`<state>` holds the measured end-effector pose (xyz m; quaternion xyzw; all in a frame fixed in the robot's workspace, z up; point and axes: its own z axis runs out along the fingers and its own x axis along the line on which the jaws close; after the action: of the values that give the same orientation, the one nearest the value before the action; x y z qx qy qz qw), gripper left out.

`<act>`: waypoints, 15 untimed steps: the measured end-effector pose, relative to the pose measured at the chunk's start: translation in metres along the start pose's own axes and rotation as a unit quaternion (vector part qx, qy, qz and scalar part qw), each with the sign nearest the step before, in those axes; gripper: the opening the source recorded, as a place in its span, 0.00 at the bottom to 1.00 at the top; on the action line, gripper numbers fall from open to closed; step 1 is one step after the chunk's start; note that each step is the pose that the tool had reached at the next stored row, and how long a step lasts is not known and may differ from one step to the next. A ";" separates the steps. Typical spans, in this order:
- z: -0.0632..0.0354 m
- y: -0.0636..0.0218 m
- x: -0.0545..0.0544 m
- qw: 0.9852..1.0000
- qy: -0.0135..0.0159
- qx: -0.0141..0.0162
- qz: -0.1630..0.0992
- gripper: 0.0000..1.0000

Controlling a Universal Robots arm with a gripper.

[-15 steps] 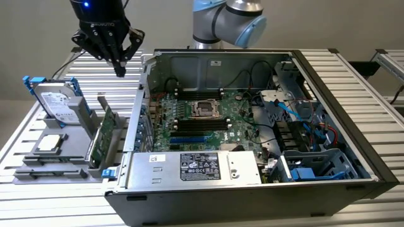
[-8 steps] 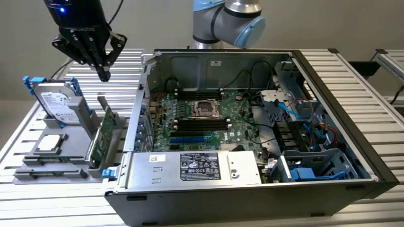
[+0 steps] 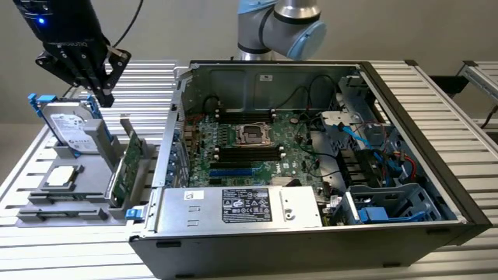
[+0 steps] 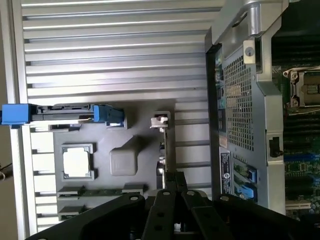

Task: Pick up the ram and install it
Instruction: 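Reach for the ram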

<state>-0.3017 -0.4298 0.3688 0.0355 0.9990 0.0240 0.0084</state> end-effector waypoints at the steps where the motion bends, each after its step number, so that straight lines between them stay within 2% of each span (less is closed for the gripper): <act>1: 0.0005 -0.0017 0.004 1.000 0.000 0.000 0.000 0.11; 9: 0.0048 -0.0151 0.039 1.000 0.000 0.000 0.000 0.11; 15: 0.0079 -0.0259 0.061 1.000 0.000 0.000 0.000 0.11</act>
<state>-0.3640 -0.4509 0.3588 0.0354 0.9991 0.0240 0.0083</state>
